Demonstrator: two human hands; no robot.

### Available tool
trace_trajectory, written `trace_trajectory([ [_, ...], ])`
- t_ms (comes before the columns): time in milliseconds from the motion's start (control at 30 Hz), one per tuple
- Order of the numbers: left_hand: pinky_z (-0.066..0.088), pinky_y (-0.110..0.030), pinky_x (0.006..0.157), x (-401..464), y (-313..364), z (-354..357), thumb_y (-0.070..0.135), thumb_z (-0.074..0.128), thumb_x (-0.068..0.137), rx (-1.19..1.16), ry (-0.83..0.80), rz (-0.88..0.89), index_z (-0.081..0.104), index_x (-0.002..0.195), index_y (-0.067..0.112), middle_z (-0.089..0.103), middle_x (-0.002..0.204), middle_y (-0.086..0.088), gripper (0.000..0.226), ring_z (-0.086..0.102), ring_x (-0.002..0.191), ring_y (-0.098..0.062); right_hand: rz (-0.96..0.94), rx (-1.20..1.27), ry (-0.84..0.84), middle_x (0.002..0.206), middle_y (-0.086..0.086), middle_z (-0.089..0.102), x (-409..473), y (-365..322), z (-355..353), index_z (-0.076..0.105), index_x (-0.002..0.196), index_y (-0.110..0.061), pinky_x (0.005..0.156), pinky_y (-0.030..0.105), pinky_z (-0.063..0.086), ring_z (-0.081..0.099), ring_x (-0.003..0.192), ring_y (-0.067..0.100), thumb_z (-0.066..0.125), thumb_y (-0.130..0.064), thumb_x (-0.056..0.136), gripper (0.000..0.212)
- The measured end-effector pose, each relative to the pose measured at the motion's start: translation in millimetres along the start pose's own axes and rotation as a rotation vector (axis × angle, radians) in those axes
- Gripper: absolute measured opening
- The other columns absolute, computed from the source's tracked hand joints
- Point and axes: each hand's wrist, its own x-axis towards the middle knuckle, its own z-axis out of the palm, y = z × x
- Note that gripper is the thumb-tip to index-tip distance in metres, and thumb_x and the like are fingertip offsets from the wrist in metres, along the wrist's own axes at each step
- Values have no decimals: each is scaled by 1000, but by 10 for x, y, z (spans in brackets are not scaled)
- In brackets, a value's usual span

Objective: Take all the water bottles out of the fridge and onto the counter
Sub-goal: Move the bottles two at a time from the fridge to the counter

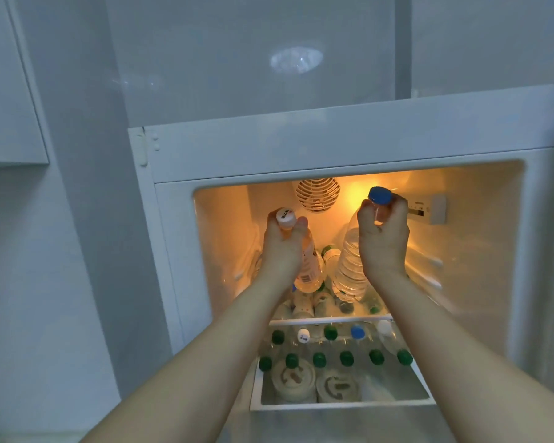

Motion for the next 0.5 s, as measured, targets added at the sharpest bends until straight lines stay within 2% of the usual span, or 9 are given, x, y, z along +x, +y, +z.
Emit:
trace_trajectory([
  [133,45,-55,99,-304,114,-243,35,49,100,6,7,-27,41,127,34,50,120,2,28,49,115,-26,0,-25,-35,103,-5,53,-253,-179,-21,47,123,-19,72,14,34,50,93,12,53,-29,95,30],
  [267,45,-60,95,-626,223,-513,41,49,97,15,9,-61,42,122,38,54,117,2,26,52,112,-28,2,-42,-66,101,-3,55,-538,-393,-38,51,120,-16,72,21,36,50,91,12,51,-30,96,28],
  [400,47,-63,92,-964,380,-824,41,49,97,8,15,-86,44,118,36,55,118,-1,22,55,112,-31,7,-30,-75,94,-3,54,-847,-694,-72,53,112,-15,68,14,36,49,84,12,53,-29,95,23],
  [500,47,-62,92,-1247,517,-1089,39,50,97,20,19,-107,46,114,35,57,115,-1,18,57,110,-32,27,-22,-93,89,-5,53,-1120,-919,-89,52,105,-18,67,17,38,49,80,11,53,-28,93,15],
])
